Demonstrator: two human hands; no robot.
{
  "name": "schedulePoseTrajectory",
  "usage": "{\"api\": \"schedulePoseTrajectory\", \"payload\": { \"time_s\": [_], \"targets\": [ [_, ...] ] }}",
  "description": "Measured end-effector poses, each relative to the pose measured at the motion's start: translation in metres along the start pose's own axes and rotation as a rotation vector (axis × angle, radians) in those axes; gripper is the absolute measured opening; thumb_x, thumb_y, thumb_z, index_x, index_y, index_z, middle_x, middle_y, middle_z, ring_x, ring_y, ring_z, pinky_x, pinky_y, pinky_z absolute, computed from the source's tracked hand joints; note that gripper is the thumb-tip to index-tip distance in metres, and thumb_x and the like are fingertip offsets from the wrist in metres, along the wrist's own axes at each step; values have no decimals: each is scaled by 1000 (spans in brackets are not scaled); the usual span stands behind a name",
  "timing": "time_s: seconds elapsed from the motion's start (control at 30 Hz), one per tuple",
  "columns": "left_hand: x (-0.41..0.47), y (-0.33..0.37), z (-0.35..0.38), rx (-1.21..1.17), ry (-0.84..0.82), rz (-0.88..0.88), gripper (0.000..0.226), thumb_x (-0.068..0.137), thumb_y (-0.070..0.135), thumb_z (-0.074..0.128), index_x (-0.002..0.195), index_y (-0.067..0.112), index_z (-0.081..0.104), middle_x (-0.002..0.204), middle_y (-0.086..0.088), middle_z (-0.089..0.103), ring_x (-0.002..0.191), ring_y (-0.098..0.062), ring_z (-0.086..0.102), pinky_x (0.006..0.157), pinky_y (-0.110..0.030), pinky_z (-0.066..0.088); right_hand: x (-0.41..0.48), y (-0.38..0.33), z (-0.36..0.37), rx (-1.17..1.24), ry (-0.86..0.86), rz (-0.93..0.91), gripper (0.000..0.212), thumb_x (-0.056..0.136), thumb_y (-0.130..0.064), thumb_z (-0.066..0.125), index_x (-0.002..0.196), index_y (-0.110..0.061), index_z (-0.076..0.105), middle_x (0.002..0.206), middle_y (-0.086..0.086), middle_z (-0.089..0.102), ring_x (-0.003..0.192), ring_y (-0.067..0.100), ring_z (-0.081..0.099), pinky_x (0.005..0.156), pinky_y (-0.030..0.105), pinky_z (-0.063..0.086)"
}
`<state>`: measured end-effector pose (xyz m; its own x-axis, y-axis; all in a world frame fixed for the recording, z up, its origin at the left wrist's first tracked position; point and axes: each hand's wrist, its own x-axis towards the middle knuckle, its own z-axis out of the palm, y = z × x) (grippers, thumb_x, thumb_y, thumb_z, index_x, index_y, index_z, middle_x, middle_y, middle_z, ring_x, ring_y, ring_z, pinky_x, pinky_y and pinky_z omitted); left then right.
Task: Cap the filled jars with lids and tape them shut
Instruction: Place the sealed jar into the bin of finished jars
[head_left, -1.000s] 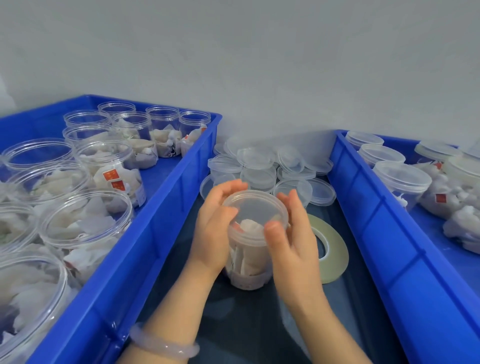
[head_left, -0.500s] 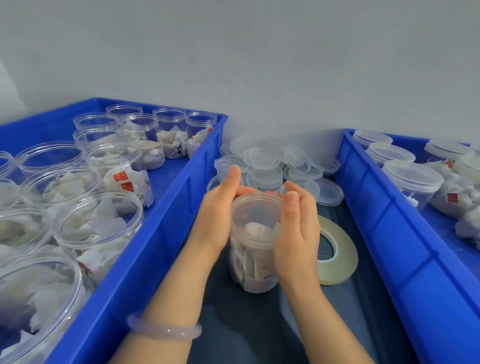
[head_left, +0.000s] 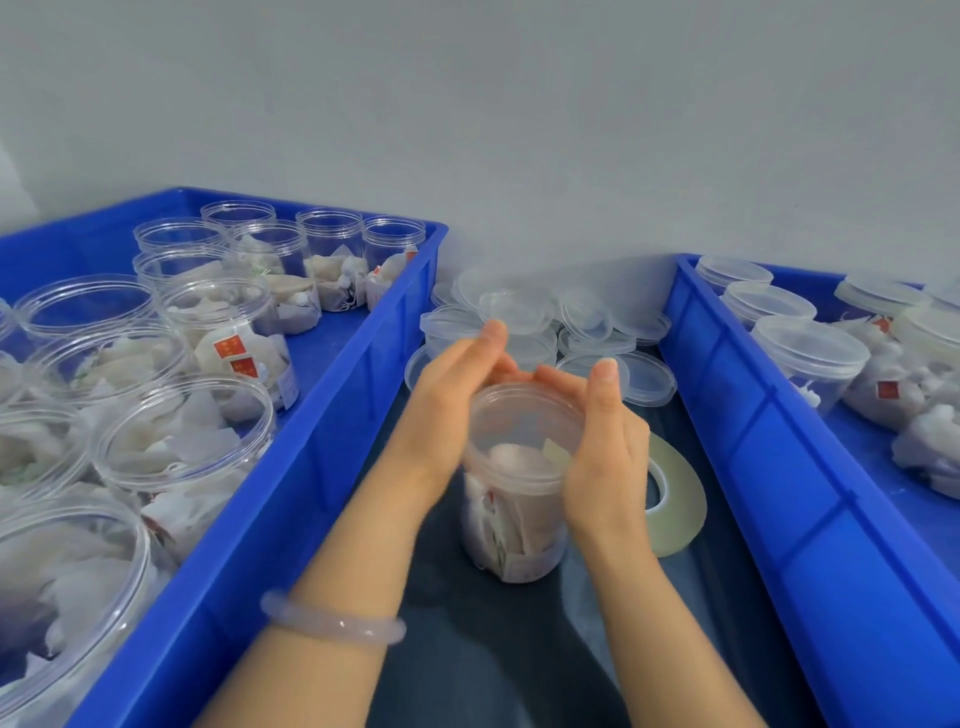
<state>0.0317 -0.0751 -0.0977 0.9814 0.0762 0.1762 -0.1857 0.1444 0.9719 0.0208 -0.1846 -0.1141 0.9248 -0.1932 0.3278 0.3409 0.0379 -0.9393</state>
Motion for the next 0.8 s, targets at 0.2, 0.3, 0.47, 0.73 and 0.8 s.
{"api": "schedulePoseTrajectory", "payload": {
  "time_s": [0.2,0.3,0.47,0.73,0.8],
  "targets": [
    [-7,-6,13,-59,-29,73,54,80,52,47,103,6,66,99,-8,73,100,-22,68,96,-40,50,-1,-13,-4,-82,-8,-31,48,91,-58,40,95,-25,74,95,-12,72,97,1,63,74,14,46],
    [-6,-9,15,-23,96,110,49,84,47,45,89,6,69,85,-4,74,85,-18,69,83,-38,53,-3,-13,1,-136,-14,-60,62,79,-69,39,99,-21,72,85,-18,64,83,-2,58,76,12,44],
    [-10,-9,10,-108,5,43,51,77,56,51,89,8,64,86,-4,72,84,-17,67,82,-33,53,-3,-14,2,-73,86,-92,43,90,-48,38,62,-34,68,66,-18,67,68,-4,60,65,6,42],
    [-19,-16,20,-95,68,127,39,87,39,44,79,22,78,86,-3,75,90,-19,70,84,-35,52,-14,-6,-6,-115,31,-5,65,72,-66,49,123,-26,58,115,-20,60,111,-6,54,93,17,43],
    [-18,-15,25,-86,127,128,37,86,34,44,79,18,77,85,-4,75,88,-20,70,82,-34,52,-12,-8,-3,-84,116,-41,45,81,-53,49,96,-16,69,83,-10,67,84,4,62,76,23,48]
  ]
}}
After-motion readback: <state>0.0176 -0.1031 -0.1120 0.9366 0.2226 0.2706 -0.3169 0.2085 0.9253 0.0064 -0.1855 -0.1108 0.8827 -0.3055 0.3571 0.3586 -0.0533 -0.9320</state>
